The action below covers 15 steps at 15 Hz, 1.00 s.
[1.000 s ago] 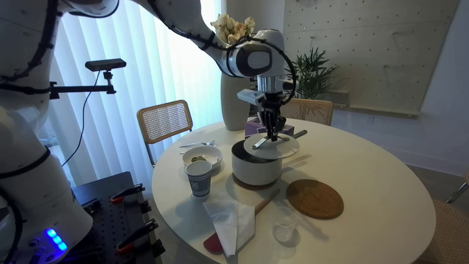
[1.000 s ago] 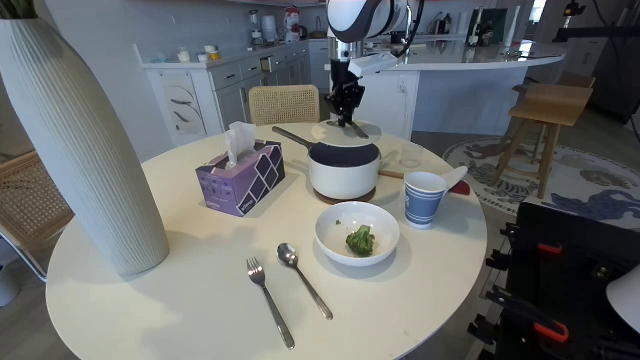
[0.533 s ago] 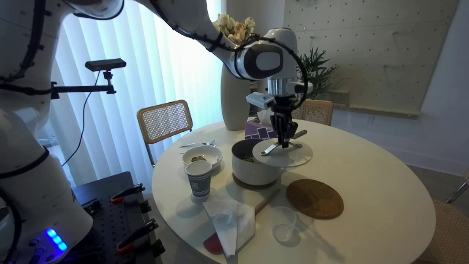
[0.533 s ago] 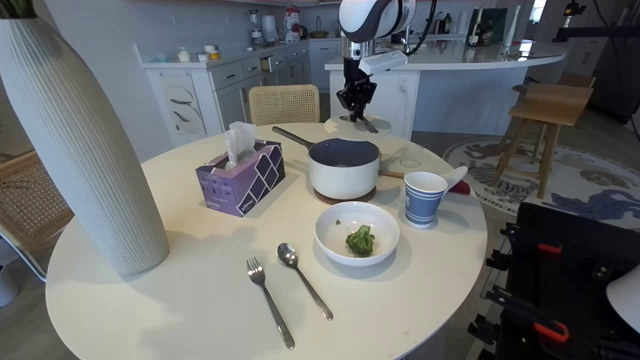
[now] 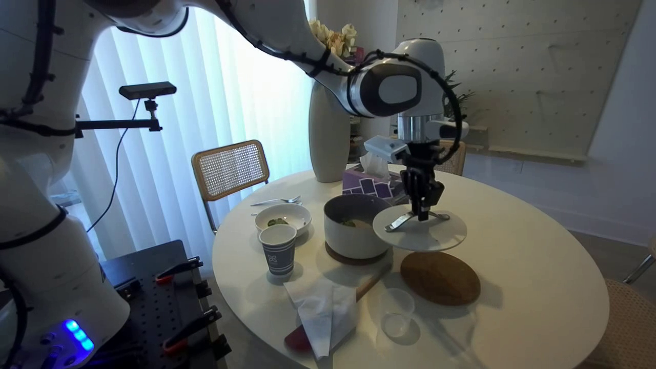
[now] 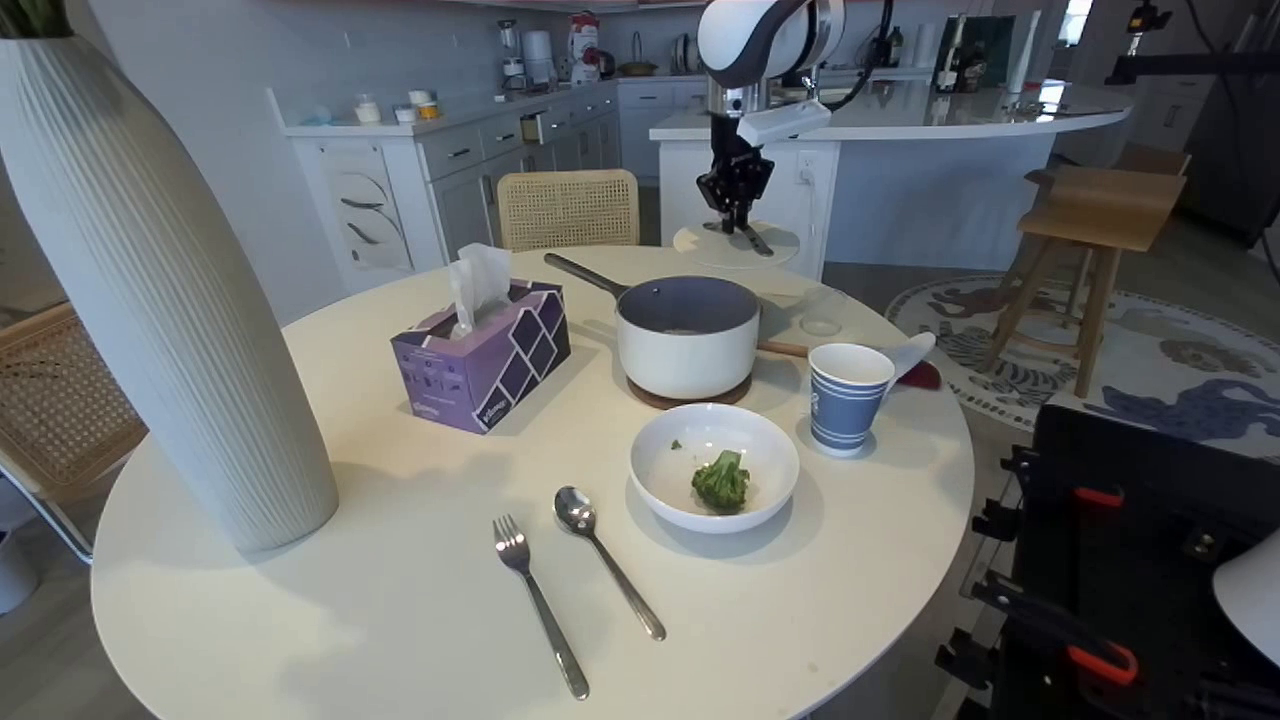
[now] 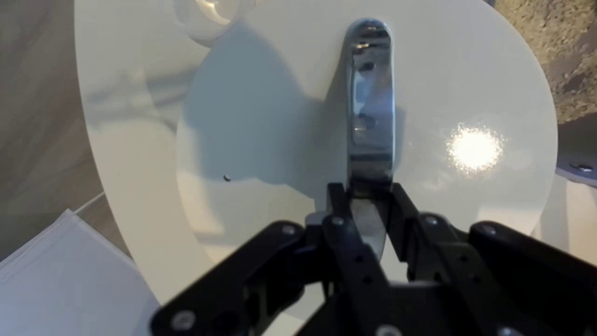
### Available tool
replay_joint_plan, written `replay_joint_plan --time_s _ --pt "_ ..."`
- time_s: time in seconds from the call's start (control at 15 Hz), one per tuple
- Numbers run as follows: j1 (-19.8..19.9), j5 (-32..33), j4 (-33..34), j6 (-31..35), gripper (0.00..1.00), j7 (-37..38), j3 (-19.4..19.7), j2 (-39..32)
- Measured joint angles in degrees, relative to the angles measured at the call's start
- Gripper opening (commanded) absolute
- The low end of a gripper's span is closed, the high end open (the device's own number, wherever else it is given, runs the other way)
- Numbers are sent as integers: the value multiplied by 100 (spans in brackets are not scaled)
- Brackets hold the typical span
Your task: Put the pots lid on the table
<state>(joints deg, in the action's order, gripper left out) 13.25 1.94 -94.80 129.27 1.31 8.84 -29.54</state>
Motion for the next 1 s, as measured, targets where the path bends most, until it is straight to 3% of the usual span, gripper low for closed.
replay_joint_plan --time_s 0.47,1.0 --pt "336 -18 486 -157 6 -15 1 -341" --pt "344 -142 1020 -170 6 7 -21 -989"
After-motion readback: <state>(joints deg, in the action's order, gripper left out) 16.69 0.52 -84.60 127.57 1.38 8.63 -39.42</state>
